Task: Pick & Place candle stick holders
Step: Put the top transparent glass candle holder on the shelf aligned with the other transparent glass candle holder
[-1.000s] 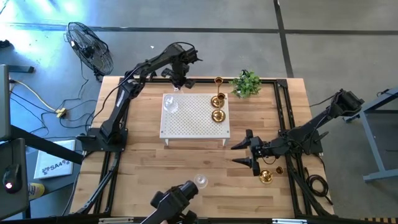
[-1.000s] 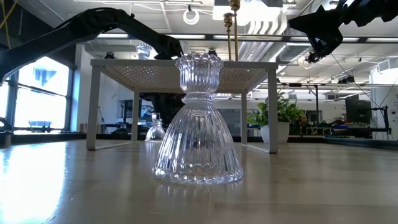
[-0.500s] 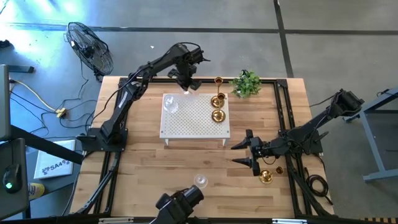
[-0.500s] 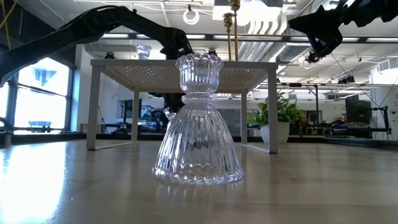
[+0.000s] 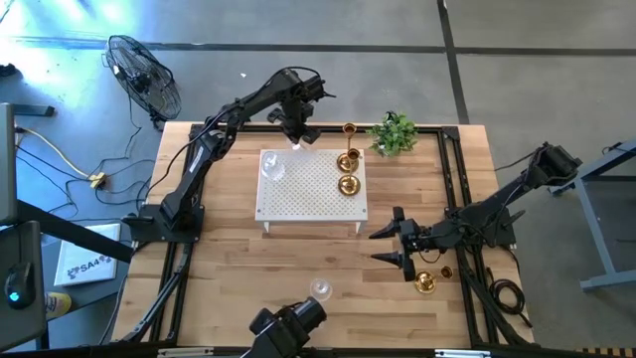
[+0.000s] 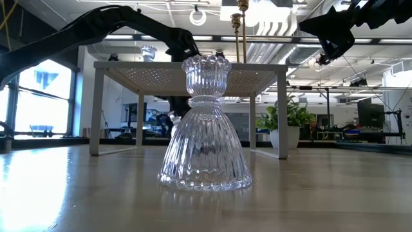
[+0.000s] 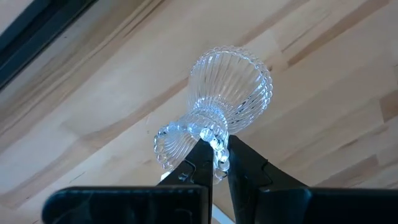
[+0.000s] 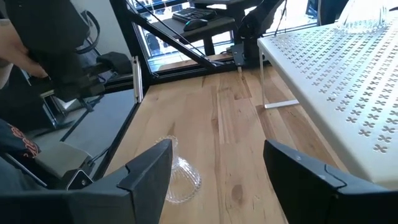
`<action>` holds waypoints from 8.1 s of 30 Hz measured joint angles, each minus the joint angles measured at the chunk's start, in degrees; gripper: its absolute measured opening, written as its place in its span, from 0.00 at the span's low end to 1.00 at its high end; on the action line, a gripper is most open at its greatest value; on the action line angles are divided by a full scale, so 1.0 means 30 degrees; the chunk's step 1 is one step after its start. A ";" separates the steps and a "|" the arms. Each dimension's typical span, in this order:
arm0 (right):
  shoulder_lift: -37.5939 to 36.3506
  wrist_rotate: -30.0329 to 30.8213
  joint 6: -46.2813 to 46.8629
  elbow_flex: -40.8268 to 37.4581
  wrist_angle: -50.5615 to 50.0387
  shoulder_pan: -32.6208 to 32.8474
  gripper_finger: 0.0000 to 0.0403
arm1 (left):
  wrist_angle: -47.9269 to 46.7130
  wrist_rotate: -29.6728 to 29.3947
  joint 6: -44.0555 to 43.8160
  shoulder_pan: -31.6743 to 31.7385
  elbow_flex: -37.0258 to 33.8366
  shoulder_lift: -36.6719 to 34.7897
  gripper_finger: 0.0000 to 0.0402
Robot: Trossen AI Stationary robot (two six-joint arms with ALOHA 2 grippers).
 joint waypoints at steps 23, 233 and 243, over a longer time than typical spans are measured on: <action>-0.0007 0.0066 -0.0372 0.0000 -0.0051 0.0000 0.61 | 0.1780 0.0112 -0.0262 0.0029 0.0051 -0.2770 0.04; 0.0000 0.2528 -0.1501 -0.0007 -0.1001 0.0000 0.61 | -0.0027 -0.6485 -0.2455 -1.3449 -1.0848 -1.5181 0.04; 0.0000 0.2550 -0.1501 -0.0005 -0.0998 0.0000 0.61 | -0.0092 -0.6389 -0.2149 -1.3457 -1.0848 -1.4994 0.04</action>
